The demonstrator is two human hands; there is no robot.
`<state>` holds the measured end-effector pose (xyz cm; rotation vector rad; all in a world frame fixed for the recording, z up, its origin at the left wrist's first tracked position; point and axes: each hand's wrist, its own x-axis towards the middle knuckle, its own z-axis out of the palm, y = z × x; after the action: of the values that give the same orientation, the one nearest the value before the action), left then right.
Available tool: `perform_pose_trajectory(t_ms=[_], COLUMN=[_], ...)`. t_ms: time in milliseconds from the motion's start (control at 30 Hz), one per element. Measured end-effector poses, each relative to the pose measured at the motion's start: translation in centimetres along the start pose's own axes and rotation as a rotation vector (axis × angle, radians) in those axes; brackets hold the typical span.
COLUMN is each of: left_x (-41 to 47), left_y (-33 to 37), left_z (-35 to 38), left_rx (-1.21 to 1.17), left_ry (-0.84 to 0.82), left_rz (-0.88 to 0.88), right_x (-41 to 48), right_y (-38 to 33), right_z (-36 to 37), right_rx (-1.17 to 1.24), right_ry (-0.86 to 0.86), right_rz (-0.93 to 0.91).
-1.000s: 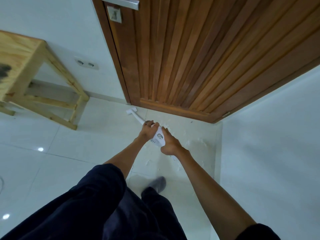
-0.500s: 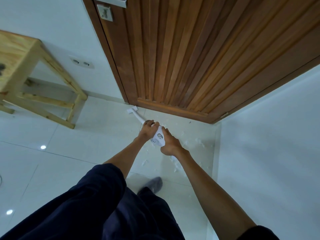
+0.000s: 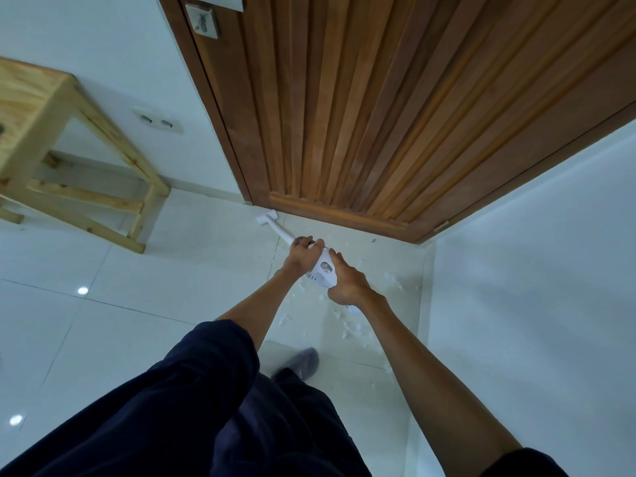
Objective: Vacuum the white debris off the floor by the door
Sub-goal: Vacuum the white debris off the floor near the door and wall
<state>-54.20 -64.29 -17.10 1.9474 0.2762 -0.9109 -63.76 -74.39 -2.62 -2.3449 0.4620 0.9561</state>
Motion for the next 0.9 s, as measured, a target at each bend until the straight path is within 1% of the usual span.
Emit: perform_pose_trajectory(t_ms=[200,433,600,733,900], left_x=[-0.9,-1.2,-1.6,-2.6,-2.4], left_y=[0.3,0.4,0.5,2.0,1.8], left_z=[-0.6,-2.4,-2.6,-1.1,0.9], left_rx=[-0.001,-0.01,0.013,0.072,0.014], left_ry=[0.026,0.042,0.001,-0.071,-0.08], left_rz=[-0.001,-0.028,0.004,0.028,-0.005], right_x=[0.2,0.9,0.8,0.3,-0.6], right_y=[-0.4,-2.0,-2.0,-0.8,1.2], right_z=[0.1,0.9,0.8,0.1,-0.9], right_rx=[0.055,0.03,0.015,0.015,0.023], right_ry=[-0.011,-0.004,-0.006,-0.002,-0.015], right_rz=[0.017,-0.015,0.001,0.04,0.07])
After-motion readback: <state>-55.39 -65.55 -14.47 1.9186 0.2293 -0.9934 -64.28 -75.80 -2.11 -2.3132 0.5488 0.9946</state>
